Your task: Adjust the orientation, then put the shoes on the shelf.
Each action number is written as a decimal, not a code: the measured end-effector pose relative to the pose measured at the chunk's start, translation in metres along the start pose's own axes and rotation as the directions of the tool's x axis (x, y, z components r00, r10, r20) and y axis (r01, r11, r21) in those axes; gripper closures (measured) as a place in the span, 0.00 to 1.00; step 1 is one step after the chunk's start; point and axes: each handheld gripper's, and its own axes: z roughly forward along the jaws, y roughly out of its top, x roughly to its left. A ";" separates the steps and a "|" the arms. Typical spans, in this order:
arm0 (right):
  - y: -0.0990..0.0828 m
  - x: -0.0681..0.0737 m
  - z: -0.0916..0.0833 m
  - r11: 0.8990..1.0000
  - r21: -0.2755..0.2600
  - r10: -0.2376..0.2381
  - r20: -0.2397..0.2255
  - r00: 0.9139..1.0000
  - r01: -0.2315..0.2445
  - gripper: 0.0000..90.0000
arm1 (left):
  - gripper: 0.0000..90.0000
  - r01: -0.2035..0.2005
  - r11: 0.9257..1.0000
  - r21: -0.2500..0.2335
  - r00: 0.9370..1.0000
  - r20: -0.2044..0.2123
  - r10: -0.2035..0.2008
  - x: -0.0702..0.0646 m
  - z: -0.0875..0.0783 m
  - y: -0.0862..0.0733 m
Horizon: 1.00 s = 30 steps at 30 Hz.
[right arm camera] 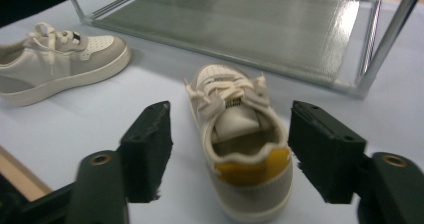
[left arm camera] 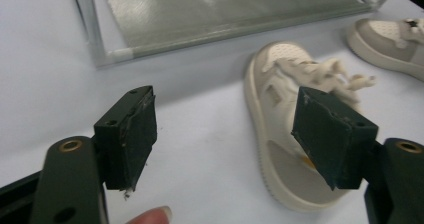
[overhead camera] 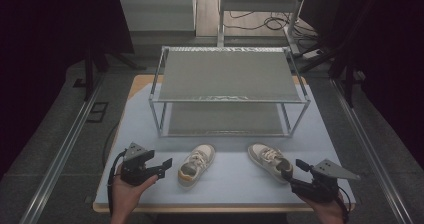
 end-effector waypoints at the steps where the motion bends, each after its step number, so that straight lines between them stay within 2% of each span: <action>1: 0.005 0.000 0.004 1.000 0.009 -0.018 0.013 1.000 0.018 0.34 | 0.24 -0.018 1.000 0.007 1.000 0.008 0.017 -0.007 -0.002 0.002; 4: 0.010 -0.002 0.009 1.000 0.025 -0.019 0.005 1.000 0.019 0.32 | 0.23 -0.051 0.999 0.016 0.998 0.032 0.051 -0.018 -0.004 0.007; 7: 0.013 -0.003 0.012 0.999 0.040 -0.028 0.004 1.000 0.028 0.30 | 0.21 -0.075 0.997 0.026 0.997 0.034 0.074 -0.025 -0.003 0.009; 9: 0.016 -0.004 0.018 0.998 0.052 -0.032 0.012 0.999 0.031 0.29 | 0.20 -0.099 0.994 0.045 0.994 0.043 0.097 -0.034 0.003 0.010; 12: 0.017 -0.005 0.023 0.997 0.069 -0.031 0.007 0.999 0.031 0.28 | 0.20 -0.113 0.992 0.055 0.993 0.047 0.110 -0.040 0.007 0.012; 15: 0.019 -0.003 0.034 0.994 0.103 -0.037 -0.001 0.999 0.037 0.27 | 0.19 -0.146 0.986 0.079 0.988 0.057 0.142 -0.050 0.015 0.017; 20: 0.020 -0.001 0.044 0.991 0.125 -0.052 -0.004 0.999 0.052 0.26 | 0.19 -0.155 0.983 0.103 0.987 0.063 0.149 -0.055 0.025 0.019; 23: 0.020 -0.003 0.054 0.988 0.149 -0.043 -0.008 0.999 0.044 0.25 | 0.18 -0.165 0.975 0.146 0.986 0.062 0.158 -0.060 0.039 0.020; 24: 0.020 -0.003 0.054 0.988 0.149 -0.043 -0.008 0.999 0.044 0.25 | 0.18 -0.165 0.975 0.146 0.986 0.062 0.158 -0.060 0.039 0.020; 30: 0.020 -0.006 0.065 0.981 0.187 -0.049 0.005 0.999 0.047 0.23 | 0.17 -0.159 0.958 0.237 0.987 0.049 0.151 -0.063 0.063 0.021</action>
